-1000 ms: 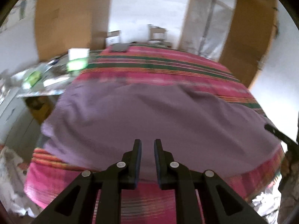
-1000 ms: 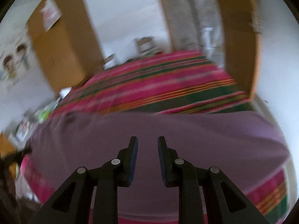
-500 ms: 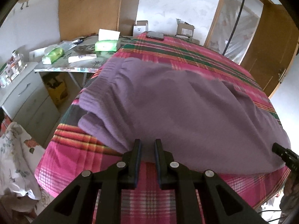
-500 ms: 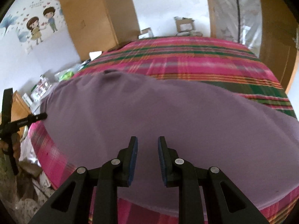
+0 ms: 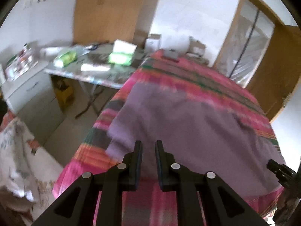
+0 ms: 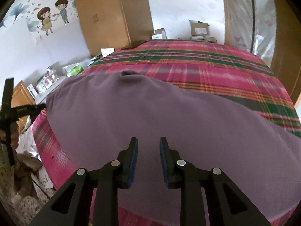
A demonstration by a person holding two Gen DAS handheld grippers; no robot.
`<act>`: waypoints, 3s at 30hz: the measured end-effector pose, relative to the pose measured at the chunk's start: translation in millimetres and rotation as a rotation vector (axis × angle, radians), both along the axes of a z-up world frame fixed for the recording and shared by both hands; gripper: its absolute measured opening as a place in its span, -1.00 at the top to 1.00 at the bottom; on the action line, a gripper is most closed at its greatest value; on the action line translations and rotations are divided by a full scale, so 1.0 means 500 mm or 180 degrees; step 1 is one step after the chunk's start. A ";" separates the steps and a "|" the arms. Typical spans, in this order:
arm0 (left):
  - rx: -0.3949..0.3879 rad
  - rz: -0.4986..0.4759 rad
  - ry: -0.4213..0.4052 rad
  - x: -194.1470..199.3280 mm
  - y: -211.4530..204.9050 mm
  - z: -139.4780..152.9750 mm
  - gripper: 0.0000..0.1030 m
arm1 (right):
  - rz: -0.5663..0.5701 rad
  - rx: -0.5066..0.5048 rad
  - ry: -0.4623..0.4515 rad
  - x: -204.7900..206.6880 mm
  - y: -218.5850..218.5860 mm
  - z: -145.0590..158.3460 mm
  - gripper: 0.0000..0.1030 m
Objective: Fold clothes
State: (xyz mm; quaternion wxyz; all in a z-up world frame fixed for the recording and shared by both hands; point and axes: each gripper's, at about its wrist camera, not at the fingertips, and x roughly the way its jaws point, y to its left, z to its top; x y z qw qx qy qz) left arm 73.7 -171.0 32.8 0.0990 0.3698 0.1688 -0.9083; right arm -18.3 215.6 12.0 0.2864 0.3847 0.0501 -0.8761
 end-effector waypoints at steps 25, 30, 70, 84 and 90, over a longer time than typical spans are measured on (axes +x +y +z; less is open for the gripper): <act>0.0105 -0.0436 -0.0307 -0.180 -0.005 -0.063 0.73 | 0.1062 -0.0615 -0.1485 -0.324 -0.212 -0.024 0.25; 0.0156 -0.0458 -0.0300 -0.187 -0.012 -0.066 0.73 | 0.1213 -0.0703 -0.1633 -0.346 -0.238 -0.039 0.14; 0.0082 -0.0323 -0.0278 -0.189 -0.003 -0.068 0.73 | 0.1008 -0.0032 -0.0875 -0.338 -0.088 -0.001 0.67; 0.0031 -0.0256 -0.0292 -0.192 0.001 -0.067 0.73 | 0.0775 0.0188 -0.0461 -0.336 -0.078 -0.017 0.96; 0.0002 -0.0231 -0.0309 -0.183 -0.002 -0.062 0.73 | 0.0685 0.0184 -0.0511 -0.338 -0.077 -0.026 0.92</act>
